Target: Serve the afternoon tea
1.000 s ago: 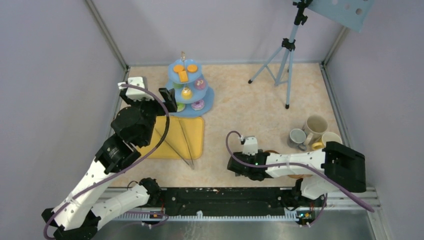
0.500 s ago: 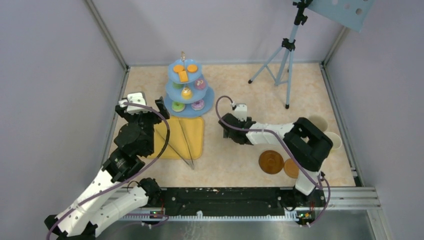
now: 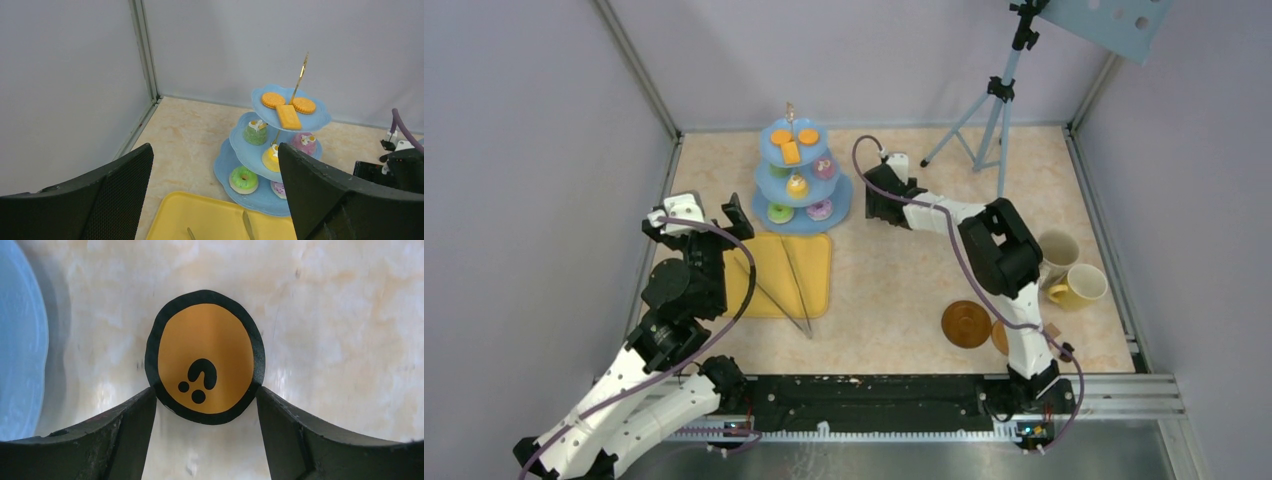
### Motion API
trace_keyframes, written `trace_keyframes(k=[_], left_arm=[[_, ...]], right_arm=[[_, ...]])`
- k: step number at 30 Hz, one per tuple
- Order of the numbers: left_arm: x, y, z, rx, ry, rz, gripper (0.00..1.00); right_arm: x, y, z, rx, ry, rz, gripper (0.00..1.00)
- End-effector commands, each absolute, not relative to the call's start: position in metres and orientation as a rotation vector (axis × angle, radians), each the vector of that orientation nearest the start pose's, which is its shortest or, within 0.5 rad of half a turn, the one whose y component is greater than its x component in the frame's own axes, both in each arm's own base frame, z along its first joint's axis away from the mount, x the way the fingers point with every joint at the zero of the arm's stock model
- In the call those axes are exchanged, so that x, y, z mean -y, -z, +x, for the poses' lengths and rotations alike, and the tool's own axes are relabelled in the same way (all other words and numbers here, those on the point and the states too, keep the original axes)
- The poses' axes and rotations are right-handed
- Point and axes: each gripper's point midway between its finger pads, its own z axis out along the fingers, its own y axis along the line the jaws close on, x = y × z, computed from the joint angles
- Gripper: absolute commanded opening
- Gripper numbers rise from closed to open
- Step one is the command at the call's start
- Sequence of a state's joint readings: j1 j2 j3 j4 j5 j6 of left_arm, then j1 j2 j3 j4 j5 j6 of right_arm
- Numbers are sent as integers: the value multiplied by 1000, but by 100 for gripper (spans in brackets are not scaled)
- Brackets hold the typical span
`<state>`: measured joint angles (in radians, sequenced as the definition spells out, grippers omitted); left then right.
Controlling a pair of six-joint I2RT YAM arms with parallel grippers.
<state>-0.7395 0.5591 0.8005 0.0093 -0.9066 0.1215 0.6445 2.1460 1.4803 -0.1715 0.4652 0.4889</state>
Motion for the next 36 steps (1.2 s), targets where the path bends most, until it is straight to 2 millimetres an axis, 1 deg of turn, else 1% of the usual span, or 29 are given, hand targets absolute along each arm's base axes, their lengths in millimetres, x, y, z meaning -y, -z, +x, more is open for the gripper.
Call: trace_keyframes(k=[1, 3, 6, 8, 10, 12, 13, 15, 17, 19, 20, 21, 22, 24, 25, 27, 29, 31, 32, 33, 36], left_arm=[[32, -382, 246, -1374, -75, -204, 99], [32, -382, 246, -1374, -72, -201, 99], [34, -382, 246, -1375, -67, -194, 99], [35, -382, 246, -1376, -61, -190, 99], [35, -382, 246, -1375, -57, -189, 99], [35, -382, 246, -1376, -52, -188, 99], [36, -382, 246, -1377, -51, -185, 99], [38, -382, 246, -1378, -42, -182, 99], [38, -382, 246, -1380, -33, -180, 99], [39, -383, 245, -1377, -21, -180, 99], [39, -384, 244, -1375, -15, -180, 99], [39, -384, 244, -1375, -11, -179, 99], [39, -385, 243, -1372, -7, -182, 99], [38, -386, 242, -1367, -1, -184, 99], [38, -386, 241, -1367, 1, -184, 99], [37, -387, 240, -1363, 9, -188, 99], [38, -388, 240, -1361, 17, -186, 99], [39, -387, 240, -1363, 20, -181, 99], [40, -387, 240, -1364, 22, -181, 99], [40, -387, 240, -1365, 25, -180, 99], [43, -386, 240, -1367, 38, -170, 99]], right_arm=[[-252, 26, 446, -2521, 33, -72, 71], [-254, 25, 454, -2534, 21, -73, 71], [-262, 13, 463, -2535, -15, -94, 72], [-266, 5, 462, -2534, -47, -103, 72], [-268, -8, 458, -2531, -76, -109, 72], [-269, -31, 454, -2502, -104, -117, 72], [-268, -47, 451, -2479, -122, -123, 72], [-266, -82, 445, -2426, -164, -153, 73], [-259, -119, 435, -2367, -186, -188, 74], [-243, -156, 420, -2311, -170, -216, 75], [-232, -168, 412, -2296, -142, -228, 76], [-220, -179, 402, -2285, -108, -235, 76], [-205, -196, 392, -2260, -67, -222, 76], [-175, -201, 368, -2277, 31, -211, 76], [-161, -201, 357, -2285, 75, -203, 76], [-140, -199, 336, -2304, 130, -189, 77], [-116, -192, 317, -2341, 196, -137, 77], [-89, -184, 301, -2389, 255, -35, 78], [-76, -176, 293, -2419, 270, 13, 78], [-64, -171, 290, -2434, 267, 70, 78], [-43, -158, 283, -2463, 222, 165, 75]])
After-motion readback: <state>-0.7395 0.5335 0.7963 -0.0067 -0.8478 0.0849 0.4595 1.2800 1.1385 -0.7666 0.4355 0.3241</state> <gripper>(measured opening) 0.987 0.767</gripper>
